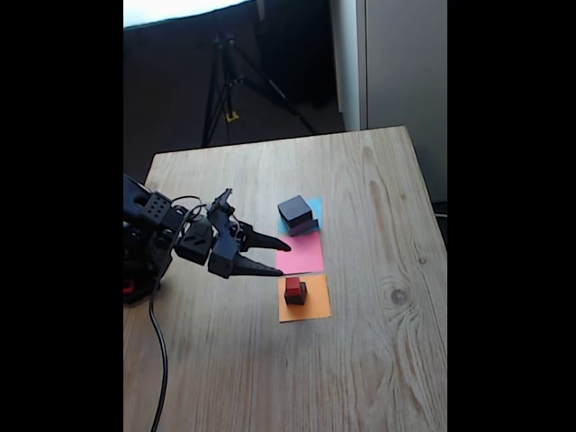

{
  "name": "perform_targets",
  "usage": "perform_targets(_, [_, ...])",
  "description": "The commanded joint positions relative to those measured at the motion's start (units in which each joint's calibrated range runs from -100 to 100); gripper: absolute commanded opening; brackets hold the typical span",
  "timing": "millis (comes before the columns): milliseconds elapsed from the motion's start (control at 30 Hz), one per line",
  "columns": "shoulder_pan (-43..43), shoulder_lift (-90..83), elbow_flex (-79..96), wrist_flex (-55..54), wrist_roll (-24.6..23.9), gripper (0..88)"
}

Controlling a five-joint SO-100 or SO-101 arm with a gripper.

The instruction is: Tower of hanoi

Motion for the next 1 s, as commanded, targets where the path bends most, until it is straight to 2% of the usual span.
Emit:
perform_targets(0, [1.2,6.1,-0.6,-10.2,1.6,21.3])
perform_targets(467, [2.9,19.9,-3.1,-22.5,1.6,28.2])
perform_targets(767, [3.4,25.9,-5.7,-27.2,1.6,27.9])
perform_targets(967, [4.2,34.8,-8.3,-36.3,1.6,26.7])
